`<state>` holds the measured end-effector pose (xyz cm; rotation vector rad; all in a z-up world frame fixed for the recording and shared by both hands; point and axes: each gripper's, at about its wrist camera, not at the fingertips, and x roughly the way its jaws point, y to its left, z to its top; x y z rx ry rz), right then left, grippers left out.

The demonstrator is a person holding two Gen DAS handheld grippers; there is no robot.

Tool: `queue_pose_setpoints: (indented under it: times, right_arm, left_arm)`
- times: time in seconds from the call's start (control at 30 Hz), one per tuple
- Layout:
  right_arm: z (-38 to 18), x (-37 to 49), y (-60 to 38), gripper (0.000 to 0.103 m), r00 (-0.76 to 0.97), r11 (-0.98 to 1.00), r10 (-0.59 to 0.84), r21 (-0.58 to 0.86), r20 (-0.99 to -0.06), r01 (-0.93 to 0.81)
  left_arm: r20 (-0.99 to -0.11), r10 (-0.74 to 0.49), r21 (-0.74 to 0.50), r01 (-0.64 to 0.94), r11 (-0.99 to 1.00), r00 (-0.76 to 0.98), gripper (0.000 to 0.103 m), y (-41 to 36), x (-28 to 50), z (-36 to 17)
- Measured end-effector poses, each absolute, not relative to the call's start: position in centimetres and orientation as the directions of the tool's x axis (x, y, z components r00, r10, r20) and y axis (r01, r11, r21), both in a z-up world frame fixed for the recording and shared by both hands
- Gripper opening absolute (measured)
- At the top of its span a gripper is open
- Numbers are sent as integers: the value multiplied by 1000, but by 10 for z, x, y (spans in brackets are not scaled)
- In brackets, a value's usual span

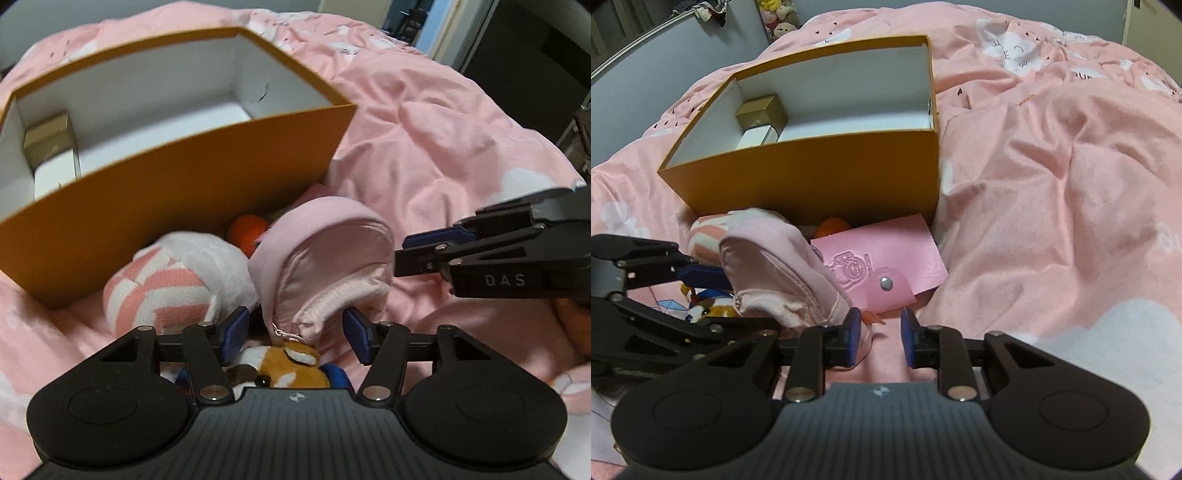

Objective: Organize objects
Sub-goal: 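Grasp the pink backpack with the left gripper while the right grasps the pink wallet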

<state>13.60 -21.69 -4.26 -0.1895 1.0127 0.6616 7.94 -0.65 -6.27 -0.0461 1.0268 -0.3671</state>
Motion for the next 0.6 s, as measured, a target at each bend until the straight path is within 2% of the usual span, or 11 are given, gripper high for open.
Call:
queue_pose_setpoints:
  times: [0.1, 0.17, 0.4, 0.47, 0.53, 0.6]
  right_arm:
    - [-47, 143, -219, 25, 347, 805, 424, 173, -837, -567]
    - [-49, 148, -222, 25, 331, 814, 436, 210, -837, -541]
    - [-58, 170, -230, 28, 277, 831, 517, 396, -810, -391]
    - [-62, 175, -232, 44, 265, 825, 544, 451, -796, -341]
    - [-67, 181, -234, 49, 247, 816, 571, 510, -783, -271]
    - [-76, 188, -235, 49, 219, 803, 595, 564, -773, -192]
  left_arm:
    - [-811, -352, -253, 262, 931, 467, 42, -2, 81, -65]
    - [-796, -358, -263, 255, 931, 487, 32, 0, 80, -62]
    - [-786, -315, -239, 209, 948, 531, 27, 8, 73, -33]
    - [-796, -284, -235, 158, 959, 535, 27, 16, 73, -19]
    - [-784, -266, -226, 141, 964, 560, 27, 23, 73, -7]
    - [-786, -240, -215, 112, 970, 569, 27, 30, 75, -1]
